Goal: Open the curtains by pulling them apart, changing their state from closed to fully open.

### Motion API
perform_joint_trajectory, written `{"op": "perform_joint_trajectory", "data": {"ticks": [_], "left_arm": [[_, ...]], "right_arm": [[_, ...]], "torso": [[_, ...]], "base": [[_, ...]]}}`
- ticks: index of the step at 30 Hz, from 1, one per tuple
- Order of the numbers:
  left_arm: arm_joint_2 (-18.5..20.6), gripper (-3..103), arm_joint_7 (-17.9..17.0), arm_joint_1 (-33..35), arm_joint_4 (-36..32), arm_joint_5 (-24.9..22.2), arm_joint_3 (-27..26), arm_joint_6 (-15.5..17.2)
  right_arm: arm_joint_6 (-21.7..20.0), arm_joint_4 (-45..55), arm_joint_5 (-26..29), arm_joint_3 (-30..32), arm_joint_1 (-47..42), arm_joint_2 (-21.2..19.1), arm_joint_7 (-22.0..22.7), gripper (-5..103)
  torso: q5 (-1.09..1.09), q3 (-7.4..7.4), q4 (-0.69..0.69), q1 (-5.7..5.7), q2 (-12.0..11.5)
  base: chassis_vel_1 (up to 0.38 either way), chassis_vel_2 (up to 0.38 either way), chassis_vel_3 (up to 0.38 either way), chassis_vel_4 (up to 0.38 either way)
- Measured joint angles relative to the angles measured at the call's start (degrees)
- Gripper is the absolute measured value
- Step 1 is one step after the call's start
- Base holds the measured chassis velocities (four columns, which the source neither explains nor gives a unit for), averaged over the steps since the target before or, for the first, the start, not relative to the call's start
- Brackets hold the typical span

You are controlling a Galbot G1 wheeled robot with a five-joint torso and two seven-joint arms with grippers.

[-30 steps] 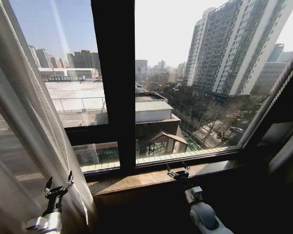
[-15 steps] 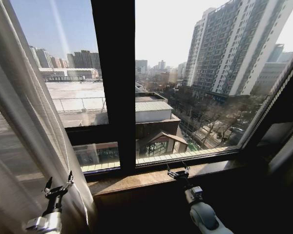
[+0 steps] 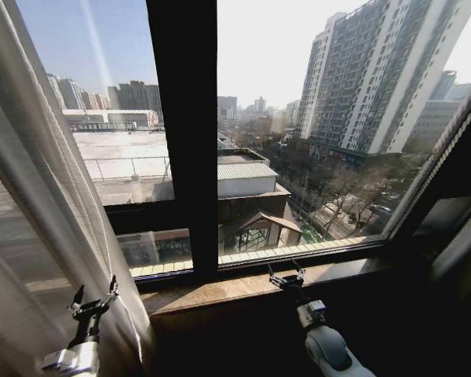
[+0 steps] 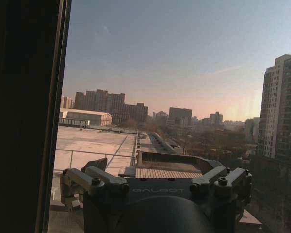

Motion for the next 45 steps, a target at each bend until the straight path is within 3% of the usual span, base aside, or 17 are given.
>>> {"op": "perform_joint_trajectory", "data": {"ticks": [45], "left_arm": [[0.0, 100, 0.0, 0.0, 0.0, 0.0, 0.0, 0.0]], "right_arm": [[0.0, 0.0, 0.0, 0.0, 0.0, 0.0, 0.0, 100]], "torso": [[0.0, 0.0, 0.0, 0.0, 0.0]], "base": [[0.0, 0.0, 0.0, 0.0]]}}
